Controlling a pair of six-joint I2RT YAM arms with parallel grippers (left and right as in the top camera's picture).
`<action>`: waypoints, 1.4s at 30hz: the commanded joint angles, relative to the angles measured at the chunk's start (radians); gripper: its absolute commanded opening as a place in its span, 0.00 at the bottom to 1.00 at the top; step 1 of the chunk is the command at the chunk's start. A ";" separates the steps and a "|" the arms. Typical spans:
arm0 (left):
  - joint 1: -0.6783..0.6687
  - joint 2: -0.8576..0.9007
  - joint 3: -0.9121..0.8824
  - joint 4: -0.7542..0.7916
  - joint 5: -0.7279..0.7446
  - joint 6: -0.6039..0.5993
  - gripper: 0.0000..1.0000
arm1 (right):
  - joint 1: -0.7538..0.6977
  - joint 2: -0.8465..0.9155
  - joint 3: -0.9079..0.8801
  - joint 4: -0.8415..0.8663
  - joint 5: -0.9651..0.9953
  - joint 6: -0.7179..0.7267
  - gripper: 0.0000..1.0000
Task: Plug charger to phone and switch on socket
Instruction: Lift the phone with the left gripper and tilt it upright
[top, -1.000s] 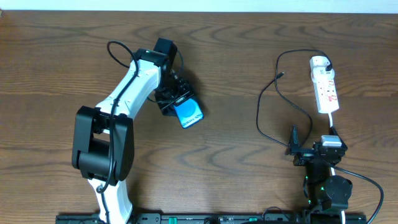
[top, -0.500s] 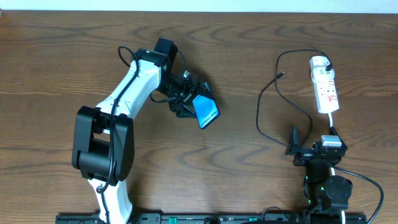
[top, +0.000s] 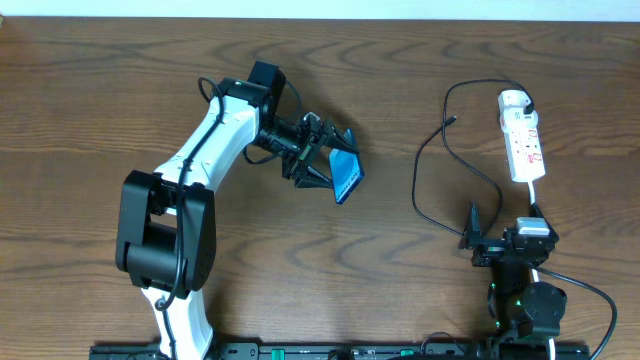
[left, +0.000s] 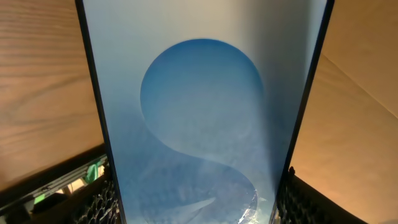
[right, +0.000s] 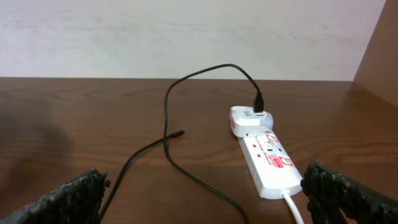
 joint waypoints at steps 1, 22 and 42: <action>-0.002 -0.022 0.022 -0.003 0.077 0.021 0.65 | -0.005 -0.008 -0.002 -0.004 0.005 0.006 0.99; -0.002 -0.022 0.022 -0.003 0.148 0.026 0.65 | -0.005 -0.008 -0.002 -0.004 0.005 0.006 0.99; -0.002 -0.022 0.022 0.001 0.147 0.035 0.65 | -0.005 -0.008 -0.002 0.008 -0.127 0.258 0.99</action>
